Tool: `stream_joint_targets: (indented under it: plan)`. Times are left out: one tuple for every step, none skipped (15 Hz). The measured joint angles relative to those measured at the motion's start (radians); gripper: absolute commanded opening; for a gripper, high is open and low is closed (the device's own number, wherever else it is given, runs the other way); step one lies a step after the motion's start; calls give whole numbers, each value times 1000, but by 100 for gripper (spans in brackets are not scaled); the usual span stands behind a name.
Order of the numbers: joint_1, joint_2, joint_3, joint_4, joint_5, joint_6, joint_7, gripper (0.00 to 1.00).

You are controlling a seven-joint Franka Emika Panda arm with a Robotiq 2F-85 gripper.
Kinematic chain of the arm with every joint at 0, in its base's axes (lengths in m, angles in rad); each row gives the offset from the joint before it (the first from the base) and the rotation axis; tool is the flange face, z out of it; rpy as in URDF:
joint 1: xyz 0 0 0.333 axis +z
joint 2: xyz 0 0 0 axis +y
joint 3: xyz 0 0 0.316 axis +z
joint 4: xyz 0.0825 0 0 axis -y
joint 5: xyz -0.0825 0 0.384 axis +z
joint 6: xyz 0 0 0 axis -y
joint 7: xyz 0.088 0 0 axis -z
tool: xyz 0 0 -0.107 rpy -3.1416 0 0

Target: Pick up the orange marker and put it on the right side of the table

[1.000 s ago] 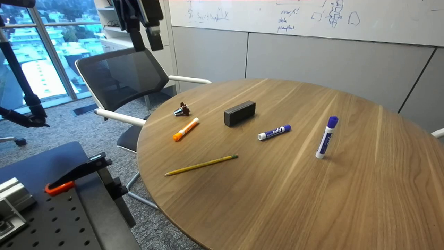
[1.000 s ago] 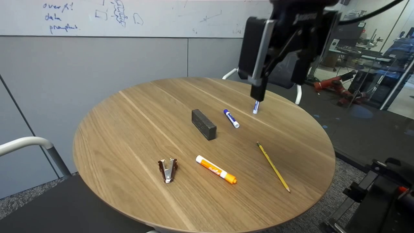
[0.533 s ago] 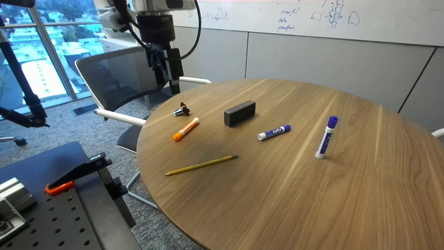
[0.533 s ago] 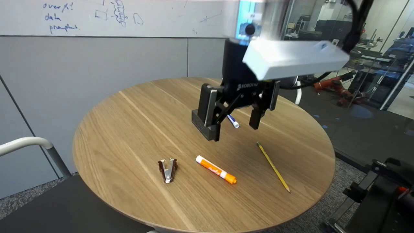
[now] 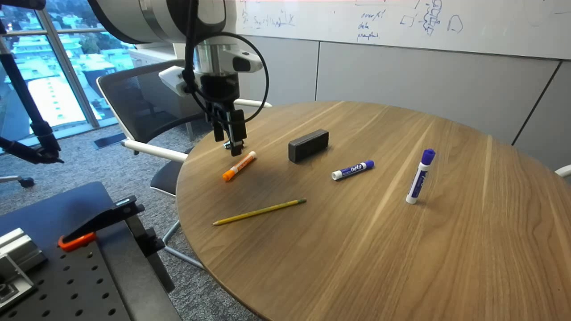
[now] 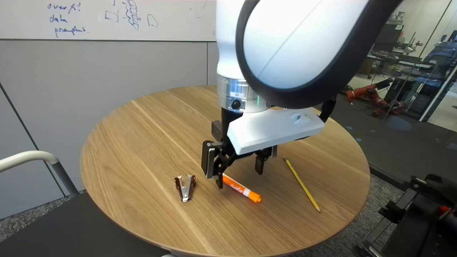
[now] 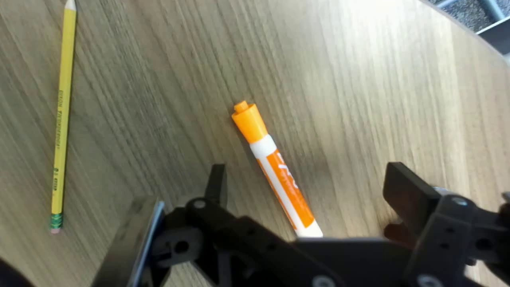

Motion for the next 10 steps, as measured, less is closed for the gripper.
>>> stream_joint_targets:
  plan:
    - [9,23,-9,21,5,0,0,100]
    - [17,45,-18,42,11,0,0,100]
    - [22,65,-25,62,14,0,0,100]
    - [26,83,-31,81,16,0,0,100]
    - [28,100,-37,98,18,0,0,97]
    - [29,117,-43,115,19,-1,0,74]
    - [30,133,-48,131,20,-1,0,73]
    - [31,149,-52,147,23,-2,0,69]
    - [31,164,-56,162,25,-3,0,62]
    - [31,177,-59,175,28,-3,0,53]
